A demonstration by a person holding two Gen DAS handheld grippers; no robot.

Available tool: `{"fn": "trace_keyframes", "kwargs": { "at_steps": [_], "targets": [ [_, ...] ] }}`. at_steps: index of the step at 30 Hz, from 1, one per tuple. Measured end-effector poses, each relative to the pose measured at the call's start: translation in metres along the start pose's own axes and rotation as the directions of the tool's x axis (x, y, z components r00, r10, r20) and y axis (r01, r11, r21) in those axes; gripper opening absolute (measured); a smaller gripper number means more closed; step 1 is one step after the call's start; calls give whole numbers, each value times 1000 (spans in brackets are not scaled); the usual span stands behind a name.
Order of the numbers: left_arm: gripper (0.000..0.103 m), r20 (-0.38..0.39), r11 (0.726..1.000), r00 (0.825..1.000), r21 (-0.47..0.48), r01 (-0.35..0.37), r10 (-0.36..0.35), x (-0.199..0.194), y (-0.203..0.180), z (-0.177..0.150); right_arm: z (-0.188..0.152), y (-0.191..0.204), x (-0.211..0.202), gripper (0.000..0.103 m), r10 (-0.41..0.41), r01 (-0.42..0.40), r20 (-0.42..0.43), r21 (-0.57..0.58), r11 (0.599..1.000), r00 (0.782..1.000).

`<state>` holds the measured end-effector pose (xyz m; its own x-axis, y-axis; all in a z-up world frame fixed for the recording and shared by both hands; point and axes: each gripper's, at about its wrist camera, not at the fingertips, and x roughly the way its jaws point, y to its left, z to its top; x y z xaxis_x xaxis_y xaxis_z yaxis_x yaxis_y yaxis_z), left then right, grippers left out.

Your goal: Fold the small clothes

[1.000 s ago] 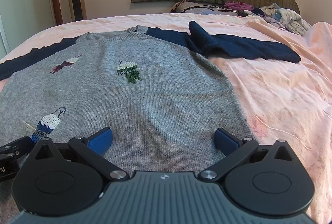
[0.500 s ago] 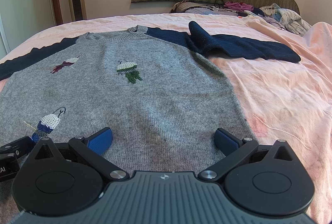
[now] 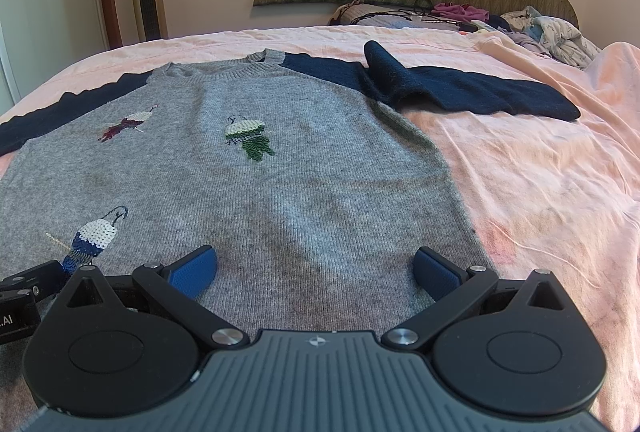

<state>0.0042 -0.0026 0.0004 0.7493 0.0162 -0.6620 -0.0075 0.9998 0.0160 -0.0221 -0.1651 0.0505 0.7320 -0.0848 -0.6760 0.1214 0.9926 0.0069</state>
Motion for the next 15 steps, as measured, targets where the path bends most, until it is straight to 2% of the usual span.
{"fn": "trace_keyframes", "kwargs": {
  "at_steps": [15],
  "targets": [
    [103, -4, 1000, 1000, 5, 12, -12, -1, 2, 0, 0, 0, 0, 103, 0, 0, 0, 0, 1000, 1000]
  ]
}}
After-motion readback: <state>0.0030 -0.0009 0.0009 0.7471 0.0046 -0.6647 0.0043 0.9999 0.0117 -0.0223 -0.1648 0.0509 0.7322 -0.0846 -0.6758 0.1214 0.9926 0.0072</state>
